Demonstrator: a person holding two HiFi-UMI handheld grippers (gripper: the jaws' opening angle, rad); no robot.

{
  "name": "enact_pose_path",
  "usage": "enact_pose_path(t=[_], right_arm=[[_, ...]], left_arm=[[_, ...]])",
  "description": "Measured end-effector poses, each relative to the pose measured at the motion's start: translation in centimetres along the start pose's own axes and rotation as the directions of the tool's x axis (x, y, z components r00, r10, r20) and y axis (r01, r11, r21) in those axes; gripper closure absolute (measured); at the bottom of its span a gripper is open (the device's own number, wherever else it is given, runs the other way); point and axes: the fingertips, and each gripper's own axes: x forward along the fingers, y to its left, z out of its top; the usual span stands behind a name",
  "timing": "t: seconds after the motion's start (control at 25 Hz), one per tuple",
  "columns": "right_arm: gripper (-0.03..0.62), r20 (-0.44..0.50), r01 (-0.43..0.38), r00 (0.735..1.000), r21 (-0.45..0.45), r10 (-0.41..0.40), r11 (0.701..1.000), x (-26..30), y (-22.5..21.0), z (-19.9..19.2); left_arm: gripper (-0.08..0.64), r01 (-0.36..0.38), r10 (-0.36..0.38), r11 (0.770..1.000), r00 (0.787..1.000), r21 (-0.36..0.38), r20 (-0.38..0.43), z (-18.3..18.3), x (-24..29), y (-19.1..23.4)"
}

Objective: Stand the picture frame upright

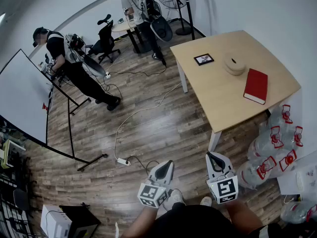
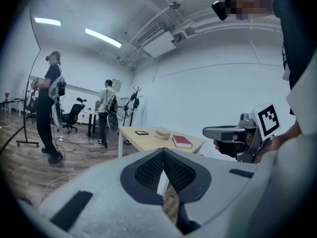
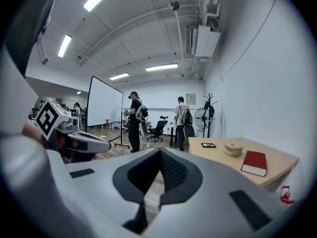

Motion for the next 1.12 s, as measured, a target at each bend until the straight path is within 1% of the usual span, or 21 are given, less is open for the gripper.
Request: enact_pose_path(t=[0.16, 0.32, 0.52, 0.64, 0.76, 0.88, 1.12], right_arm=[[0.583, -0.004, 0.018, 1.000, -0.052, -0.018, 0.998, 0.0, 0.4, -0.4], [0.583, -0.010, 0.028, 1.000, -0.032, -0.028, 0.999, 0.7, 0.9, -0.7], [0.583, -0.013, -0.010, 1.000, -0.034, 0.010, 0.999, 2.7, 2.4, 0.1], [0.583, 0.000, -0.035, 0.999, -0.022, 0.035, 0.999, 4.3, 3.9, 0.7], [0.582, 0.004, -0.034, 0.999, -0.031, 0.034, 0.999, 6.1, 5.5, 1.4], [0.581, -0.002, -0.023, 1.000, -0.032, 0.023, 0.999, 8.3, 7.3, 2.0], [0.582, 0.001, 0.024, 1.000, -0.024, -0.024, 0.999, 13.0, 10.5, 3.3]], left_arm=[[0.565, -0.014, 0.014, 1.000, 1.000, 0.028, -0.011, -0.3, -1.0, -0.1], [0.565, -0.024, 0.024, 0.999, 1.000, 0.032, -0.004, -0.4, -2.1, 0.5], [0.565, -0.035, 0.035, 0.999, 0.999, 0.031, 0.007, 0.1, -2.9, 2.5], [0.565, -0.039, 0.038, 0.999, 0.999, 0.031, 0.004, 0.4, -3.8, 4.5], [0.565, -0.026, 0.026, 0.999, 1.000, 0.039, 0.006, 0.9, -4.3, 6.9], [0.565, -0.011, 0.011, 0.999, 1.000, 0.048, 0.014, 1.5, -5.1, 9.7], [0.565, 0.019, -0.022, 0.997, 0.999, 0.079, 0.031, 2.4, -6.0, 15.4]])
